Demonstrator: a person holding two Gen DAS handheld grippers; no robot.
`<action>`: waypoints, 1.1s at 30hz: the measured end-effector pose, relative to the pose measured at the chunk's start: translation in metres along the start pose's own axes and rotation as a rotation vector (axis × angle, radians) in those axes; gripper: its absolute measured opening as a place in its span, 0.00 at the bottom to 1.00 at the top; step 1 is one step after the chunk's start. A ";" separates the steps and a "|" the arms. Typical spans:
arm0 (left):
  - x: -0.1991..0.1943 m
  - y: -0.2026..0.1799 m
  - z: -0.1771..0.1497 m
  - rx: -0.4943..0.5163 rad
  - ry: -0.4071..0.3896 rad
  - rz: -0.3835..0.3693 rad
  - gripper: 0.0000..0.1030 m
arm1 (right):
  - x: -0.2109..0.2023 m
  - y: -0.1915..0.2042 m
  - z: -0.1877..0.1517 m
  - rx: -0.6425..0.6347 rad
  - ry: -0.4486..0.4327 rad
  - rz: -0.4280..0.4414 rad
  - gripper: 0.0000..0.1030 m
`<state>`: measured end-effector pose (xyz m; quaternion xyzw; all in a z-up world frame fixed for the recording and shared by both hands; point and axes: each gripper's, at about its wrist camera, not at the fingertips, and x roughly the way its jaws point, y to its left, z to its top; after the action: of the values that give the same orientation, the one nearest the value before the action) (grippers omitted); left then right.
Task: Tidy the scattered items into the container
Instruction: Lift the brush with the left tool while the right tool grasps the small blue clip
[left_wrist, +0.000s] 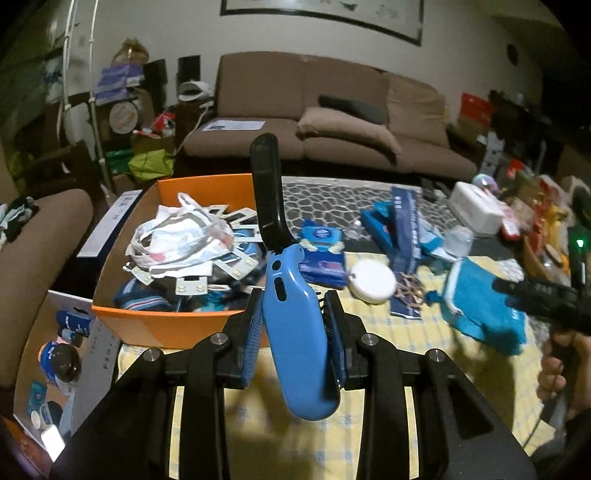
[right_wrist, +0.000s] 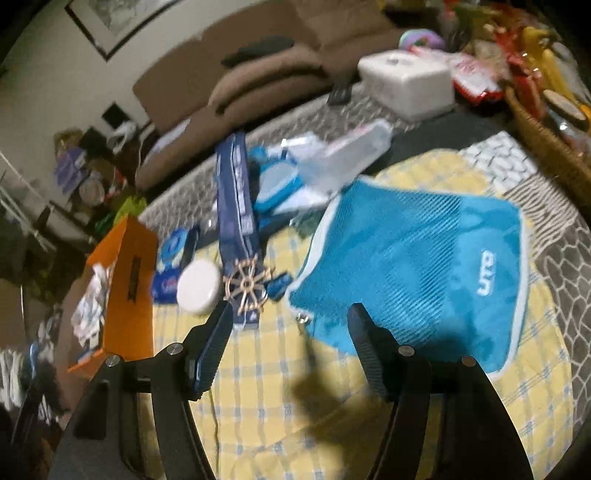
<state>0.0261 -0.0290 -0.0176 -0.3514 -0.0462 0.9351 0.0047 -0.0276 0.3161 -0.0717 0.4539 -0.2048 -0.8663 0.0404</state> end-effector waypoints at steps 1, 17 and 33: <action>0.004 0.001 0.002 -0.006 0.010 -0.006 0.29 | 0.004 0.003 -0.001 -0.013 0.014 -0.015 0.64; 0.032 0.048 0.040 -0.214 -0.001 0.047 0.29 | 0.075 0.041 0.017 -0.234 0.161 -0.088 0.61; 0.032 0.008 0.055 -0.056 -0.119 -0.033 0.29 | 0.139 0.037 0.024 -0.424 0.282 -0.031 0.31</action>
<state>-0.0339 -0.0405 0.0017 -0.2946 -0.0783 0.9524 0.0077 -0.1327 0.2540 -0.1519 0.5545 -0.0039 -0.8186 0.1498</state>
